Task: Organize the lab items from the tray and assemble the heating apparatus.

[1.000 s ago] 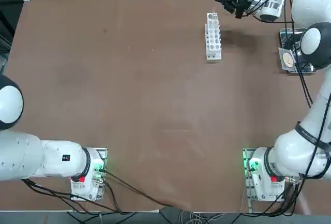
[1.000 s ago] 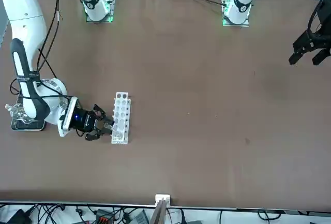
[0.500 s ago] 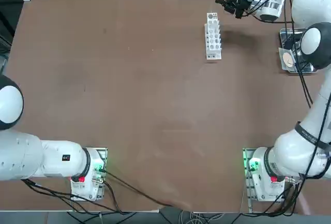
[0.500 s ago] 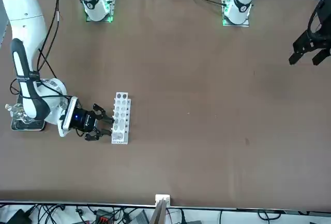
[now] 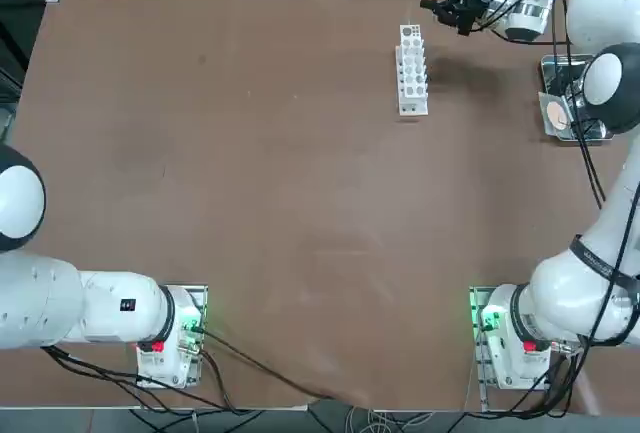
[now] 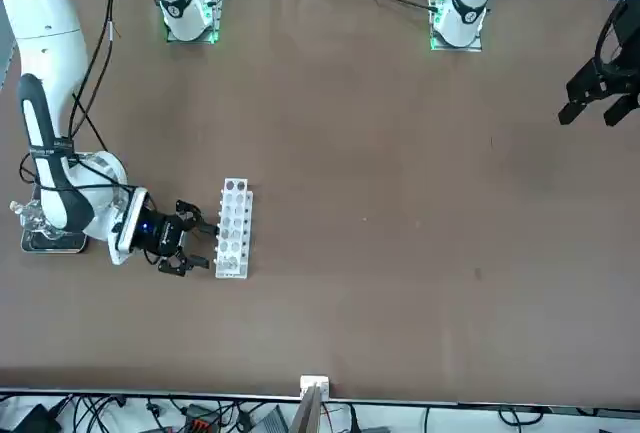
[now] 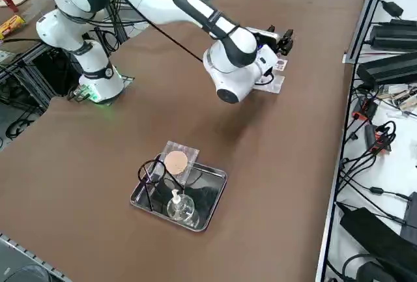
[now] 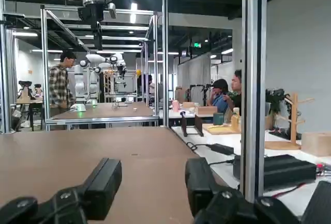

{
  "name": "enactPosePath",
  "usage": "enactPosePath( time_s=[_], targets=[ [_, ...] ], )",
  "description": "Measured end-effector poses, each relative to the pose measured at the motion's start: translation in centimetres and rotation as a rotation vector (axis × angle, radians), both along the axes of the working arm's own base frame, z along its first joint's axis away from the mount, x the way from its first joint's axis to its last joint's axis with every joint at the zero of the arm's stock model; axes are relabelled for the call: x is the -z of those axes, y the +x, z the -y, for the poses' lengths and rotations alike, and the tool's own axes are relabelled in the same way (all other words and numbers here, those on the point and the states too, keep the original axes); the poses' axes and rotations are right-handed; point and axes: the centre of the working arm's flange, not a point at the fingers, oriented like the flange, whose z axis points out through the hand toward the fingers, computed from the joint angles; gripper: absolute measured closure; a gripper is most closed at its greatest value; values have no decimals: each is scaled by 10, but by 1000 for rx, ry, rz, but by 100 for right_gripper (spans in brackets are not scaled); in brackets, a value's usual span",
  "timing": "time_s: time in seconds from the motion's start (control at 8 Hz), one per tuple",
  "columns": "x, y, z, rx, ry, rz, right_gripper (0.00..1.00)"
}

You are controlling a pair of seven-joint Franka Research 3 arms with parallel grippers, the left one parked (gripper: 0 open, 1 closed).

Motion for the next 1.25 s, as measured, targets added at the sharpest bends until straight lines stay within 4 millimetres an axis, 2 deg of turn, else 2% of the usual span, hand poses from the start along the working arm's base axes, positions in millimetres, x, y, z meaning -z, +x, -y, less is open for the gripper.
enactPosePath(
  time_s=[0.12,0.25,0.38,0.5,0.75,1.25],
  targets=[
    [-5,1,12,-17,-30,-40,22],
    [-19,3,30,-31,-70,-94,17],
    [-39,4,51,-34,-112,-149,10],
    [-62,2,76,-32,-161,-206,8],
    [-96,-7,134,-16,-281,-330,4],
    [-131,-34,266,81,-549,-486,1]
  ],
)
